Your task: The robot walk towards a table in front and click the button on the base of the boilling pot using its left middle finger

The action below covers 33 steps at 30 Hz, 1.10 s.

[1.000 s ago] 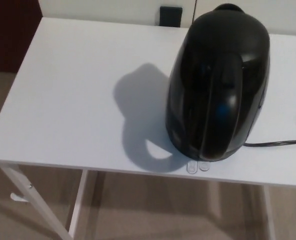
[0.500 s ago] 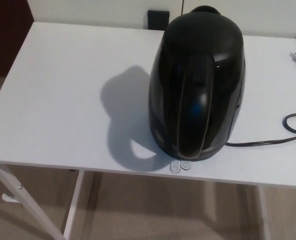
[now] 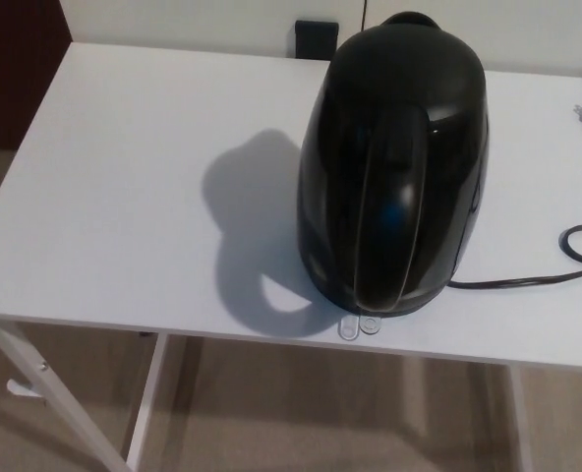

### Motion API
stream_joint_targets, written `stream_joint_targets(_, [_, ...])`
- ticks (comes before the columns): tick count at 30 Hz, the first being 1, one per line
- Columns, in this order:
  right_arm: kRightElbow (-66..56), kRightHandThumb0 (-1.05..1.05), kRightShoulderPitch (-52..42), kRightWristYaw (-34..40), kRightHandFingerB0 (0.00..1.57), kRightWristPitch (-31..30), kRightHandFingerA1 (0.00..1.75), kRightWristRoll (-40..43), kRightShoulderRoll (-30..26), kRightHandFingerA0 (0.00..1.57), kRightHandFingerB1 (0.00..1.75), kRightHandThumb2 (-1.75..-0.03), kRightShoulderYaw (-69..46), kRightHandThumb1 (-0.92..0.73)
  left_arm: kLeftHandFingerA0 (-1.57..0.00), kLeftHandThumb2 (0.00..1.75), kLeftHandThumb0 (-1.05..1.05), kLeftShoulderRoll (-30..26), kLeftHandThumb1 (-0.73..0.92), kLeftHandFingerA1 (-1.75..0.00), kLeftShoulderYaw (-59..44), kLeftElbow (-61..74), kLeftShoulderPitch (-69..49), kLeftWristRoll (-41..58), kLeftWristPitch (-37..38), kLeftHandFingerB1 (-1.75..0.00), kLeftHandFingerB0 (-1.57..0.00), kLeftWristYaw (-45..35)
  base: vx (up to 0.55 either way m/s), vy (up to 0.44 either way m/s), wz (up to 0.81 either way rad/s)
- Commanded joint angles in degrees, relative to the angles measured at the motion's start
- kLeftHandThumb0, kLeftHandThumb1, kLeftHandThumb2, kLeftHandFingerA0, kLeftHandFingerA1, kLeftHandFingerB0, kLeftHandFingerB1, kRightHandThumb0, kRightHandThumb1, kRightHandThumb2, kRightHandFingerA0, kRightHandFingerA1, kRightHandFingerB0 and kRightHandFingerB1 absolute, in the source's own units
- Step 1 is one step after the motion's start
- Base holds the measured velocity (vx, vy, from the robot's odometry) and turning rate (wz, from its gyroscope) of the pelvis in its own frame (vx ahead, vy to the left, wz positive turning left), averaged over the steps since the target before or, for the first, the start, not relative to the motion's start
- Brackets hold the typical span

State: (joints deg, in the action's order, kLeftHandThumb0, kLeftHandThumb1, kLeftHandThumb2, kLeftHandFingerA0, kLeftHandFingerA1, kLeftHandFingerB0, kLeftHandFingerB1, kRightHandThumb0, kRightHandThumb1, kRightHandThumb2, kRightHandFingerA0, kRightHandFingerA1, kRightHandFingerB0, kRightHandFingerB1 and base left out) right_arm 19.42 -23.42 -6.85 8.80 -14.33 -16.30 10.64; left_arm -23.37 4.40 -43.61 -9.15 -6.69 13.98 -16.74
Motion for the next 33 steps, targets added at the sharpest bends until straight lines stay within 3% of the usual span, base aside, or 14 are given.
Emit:
stream_joint_targets(1, [0.04, -0.07, 0.75, 0.13, 0.4, -0.81, 0.55, -0.73, -0.86, 0.59, 0.42, -0.6, -0.19, -0.72, -0.52, 0.55, -0.42, -0.29, 0.49, -0.39, 3.42, 9.43, -3.58, -4.09, 2.73, -0.33, -0.38, 1.39, 0.0, 0.0, 0.0])
stream_joint_targets(2, [0.42, -0.06, 0.95, 0.23, 0.39, -0.5, 0.54, -0.98, -0.92, 0.58, 0.42, -0.6, -0.03, -0.71, -0.41, 0.7, -0.49, -0.51, 0.44, -0.46, 5.59, 15.21, -5.93, -5.93, 4.69, -0.41, -0.32, 1.33, 0.0, 0.0, 0.0])
stream_joint_targets(4, [0.39, -0.06, 1.02, 0.18, 0.39, -0.53, 0.54, -1.1, -0.9, 0.57, 0.42, -0.6, 0.12, -0.71, -0.4, 0.7, -0.49, -0.92, 0.44, -0.47, 7.68, 20.26, -8.26, -7.02, 8.58, -0.41, -0.32, 1.22, 0.0, 0.0, 0.0])
stream_joint_targets(5, [0.26, -0.07, 1.11, 0.18, 0.39, -0.85, 0.53, -1.12, -0.8, 0.57, 0.42, -0.6, 0.14, -0.71, -0.46, 0.56, -0.45, -1.2, 0.52, -0.37, 8.79, 23.21, -9.38, -8.25, 9.37, -0.32, -0.36, 1.7, 0.0, 0.0, 0.0])
stream_joint_targets(6, [0.23, -0.07, 1.31, 0.07, 0.39, -1.24, 0.53, -1.08, -0.75, 0.57, 0.42, -0.6, 0.11, -0.71, -0.39, 0.73, -0.56, -1.84, 0.45, -0.46, 11.66, 29.21, -11.2, -11.8, 11.0, -0.41, -0.28, 1.91, 0.0, 0.0, 0.0])
stream_joint_targets(9, [0.14, -0.07, 1.38, 0.13, 0.39, -1.0, 0.54, -1.15, -1.0, 0.58, 0.42, -0.6, -0.11, -0.71, -0.29, 0.76, -0.58, -3.89, 0.48, -0.43, 16.66, 38.44, -12.86, -19.0, 13.05, -0.39, -0.2, 2.15, 0.0, 0.0, 0.0])
stream_joint_targets(14, [-0.31, -0.06, 1.39, 0.23, 0.4, -0.31, 0.55, -1.46, -0.81, 0.57, 0.43, -0.6, 0.15, -0.72, -0.24, 0.75, -0.58, -5.7, 0.49, -0.41, 22.18, 52.85, -14.27, -24.54, 12.91, -0.38, -0.16, -1.28, 0.0, 0.0, 0.0])
stream_joint_targets(15, [-0.57, -0.09, 1.33, 0.11, 0.39, -0.26, 0.54, -1.57, -0.96, 0.55, 0.43, -0.6, 0.18, -0.72, -0.32, 0.59, -0.54, -5.65, 0.6, -0.31, 23.31, 53.95, -13.24, -25.49, 13.76, -0.29, -0.24, -1.53, 0.0, 0.0, 0.0])
stream_joint_targets(20, [-1.26, -0.08, 1.56, -0.62, 0.37, -0.49, 0.56, -1.11, -0.99, 0.52, 0.44, -0.61, -0.04, -0.7, -0.28, 0.6, -0.58, -5.42, 0.65, -0.3, 28.1, 58.27, -8.61, -30.04, 14.43, -0.28, -0.22, -2.21, 0.0, 0.0, 0.0])
stream_joint_targets(21, [-1.28, -0.05, 1.72, -0.93, 0.27, -0.07, 0.63, -1.19, -1.3, 0.44, 0.53, -0.89, 0.08, -0.51, -0.27, 0.61, -0.58, -5.13, 0.66, -0.3, 28.86, 58.61, -7.68, -30.83, 14.71, -0.28, -0.21, -1.98, 0.0, 0.0, 0.0])
stream_joint_targets(23, [-1.88, -0.06, 1.93, -1.96, 0.27, -0.31, 0.62, -0.75, -1.69, 0.4, 0.53, -0.89, 0.0, -0.49, -0.27, 0.61, -0.58, -5.18, 0.66, -0.3, 29.85, 59.79, -5.96, -32.98, 15.08, -0.28, -0.22, -1.09, 0.0, 0.0, 0.0])
stream_joint_targets(24, [-2.23, -0.12, 1.88, -2.5, 0.36, -0.62, 0.5, -0.4, -1.86, 0.45, 0.42, -0.58, -0.16, -0.64, -0.27, 0.62, -0.57, -5.26, 0.68, -0.3, 30.26, 60.62, -4.94, -34.63, 15.05, -0.28, -0.2, -0.94, 0.0, 0.0, 0.0])
stream_joint_targets(33, [-0.67, -0.16, 2.09, -3.71, 0.44, 4.36, 0.52, 1.05, -2.44, 0.48, 0.47, -0.6, -0.68, -0.7, -0.26, 0.62, -0.57, -5.82, 0.7, -0.3, 32.35, 62.92, 4.83, -50.11, 15.21, -0.28, -0.21, 5.16, 0.0, 0.0, 0.0])
